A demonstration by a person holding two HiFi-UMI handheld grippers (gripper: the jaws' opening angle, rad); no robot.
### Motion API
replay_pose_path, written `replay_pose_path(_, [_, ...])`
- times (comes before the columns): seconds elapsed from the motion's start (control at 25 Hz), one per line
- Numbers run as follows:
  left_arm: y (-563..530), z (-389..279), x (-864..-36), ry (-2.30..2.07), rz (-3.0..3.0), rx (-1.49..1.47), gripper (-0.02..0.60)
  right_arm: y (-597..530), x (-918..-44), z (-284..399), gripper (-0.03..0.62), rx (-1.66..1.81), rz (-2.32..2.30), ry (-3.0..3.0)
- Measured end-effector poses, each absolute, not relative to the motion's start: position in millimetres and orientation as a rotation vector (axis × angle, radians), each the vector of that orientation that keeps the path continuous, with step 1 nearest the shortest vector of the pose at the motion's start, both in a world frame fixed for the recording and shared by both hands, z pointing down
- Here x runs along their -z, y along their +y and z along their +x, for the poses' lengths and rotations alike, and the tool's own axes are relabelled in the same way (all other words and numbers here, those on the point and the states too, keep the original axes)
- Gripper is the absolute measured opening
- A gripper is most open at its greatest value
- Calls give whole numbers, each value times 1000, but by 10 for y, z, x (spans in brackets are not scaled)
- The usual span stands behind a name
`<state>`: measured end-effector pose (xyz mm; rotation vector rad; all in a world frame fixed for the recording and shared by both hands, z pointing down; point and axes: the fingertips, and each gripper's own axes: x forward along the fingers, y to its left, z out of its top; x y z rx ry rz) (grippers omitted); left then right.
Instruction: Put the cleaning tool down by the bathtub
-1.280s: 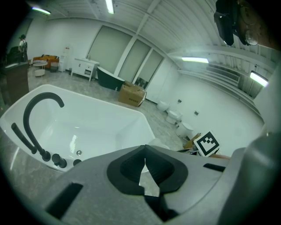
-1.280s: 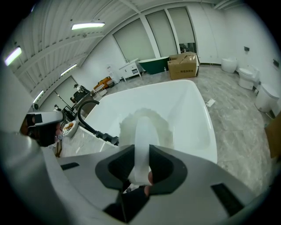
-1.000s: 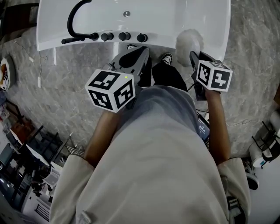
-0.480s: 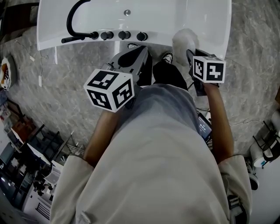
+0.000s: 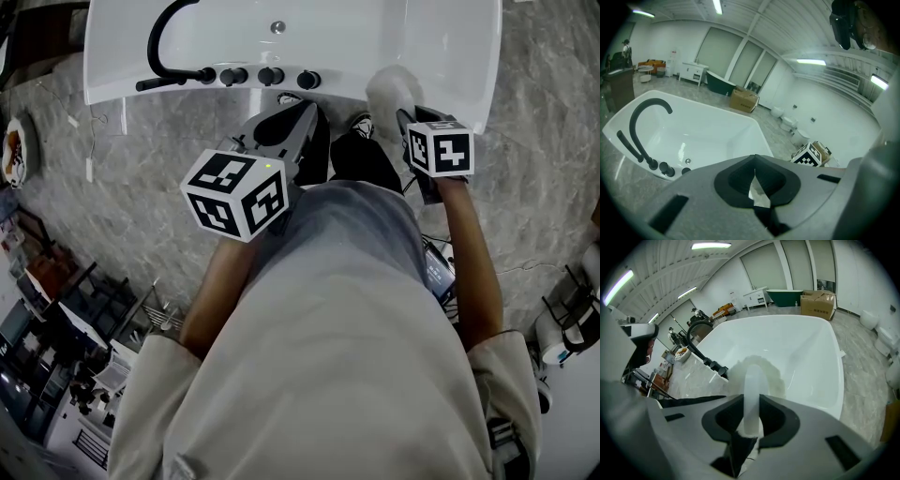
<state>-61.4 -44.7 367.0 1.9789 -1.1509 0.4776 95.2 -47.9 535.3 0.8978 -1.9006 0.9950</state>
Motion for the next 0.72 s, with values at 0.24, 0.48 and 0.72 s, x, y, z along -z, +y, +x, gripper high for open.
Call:
replay_pose_path(0.24, [-465,-643,-3668,-1165,1967,-479,3,-514,-5473,947,84,-922,848,-1874])
replay_pose_path(0.48, [-471,-724,-3685,-1188,1943,-466,3,-534,-5555,900,84,-865,796,-1856])
replay_pose_path(0.72, [-435,-762,-3716,-1190,1925,-466,3,-523,-5640,854,84,-763,706,-1850])
